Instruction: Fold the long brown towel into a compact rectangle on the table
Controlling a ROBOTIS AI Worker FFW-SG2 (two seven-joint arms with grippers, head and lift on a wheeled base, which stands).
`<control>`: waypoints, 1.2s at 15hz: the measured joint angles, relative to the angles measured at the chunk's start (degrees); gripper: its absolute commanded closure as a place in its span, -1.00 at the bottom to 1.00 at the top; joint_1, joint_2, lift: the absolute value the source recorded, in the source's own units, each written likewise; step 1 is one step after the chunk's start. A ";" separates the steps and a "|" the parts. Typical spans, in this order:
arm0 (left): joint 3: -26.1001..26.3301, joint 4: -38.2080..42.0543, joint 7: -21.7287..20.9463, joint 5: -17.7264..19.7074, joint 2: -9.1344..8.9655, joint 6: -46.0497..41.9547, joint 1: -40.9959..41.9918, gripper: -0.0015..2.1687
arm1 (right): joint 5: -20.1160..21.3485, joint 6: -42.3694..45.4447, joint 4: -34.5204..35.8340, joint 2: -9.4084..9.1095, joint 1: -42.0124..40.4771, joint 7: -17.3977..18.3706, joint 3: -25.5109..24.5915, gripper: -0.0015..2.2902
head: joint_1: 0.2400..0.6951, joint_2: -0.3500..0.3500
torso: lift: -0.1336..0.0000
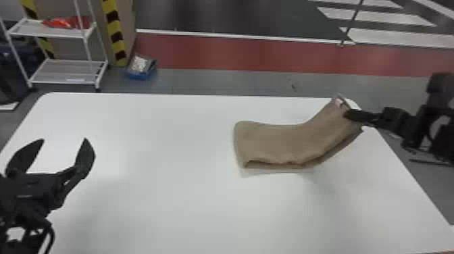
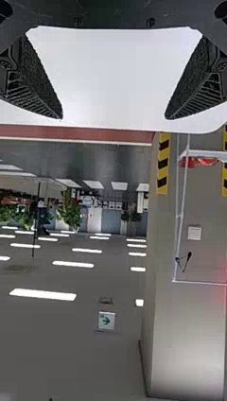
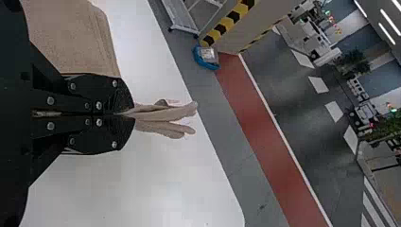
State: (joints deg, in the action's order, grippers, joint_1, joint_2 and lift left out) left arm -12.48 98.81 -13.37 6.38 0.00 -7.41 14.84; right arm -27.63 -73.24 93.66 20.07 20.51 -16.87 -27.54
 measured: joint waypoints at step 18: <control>-1.49 -1.28 -0.60 0.32 0.00 -0.01 -0.06 -0.92 | 9.18 -0.92 11.12 -9.50 -1.68 2.49 29.81 0.13 | 1.00 0.46 | -0.85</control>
State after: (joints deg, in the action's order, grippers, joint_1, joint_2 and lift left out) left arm -13.97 97.53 -13.97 6.70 0.00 -7.42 14.78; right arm -18.45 -74.17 104.78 10.57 18.83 -14.38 2.27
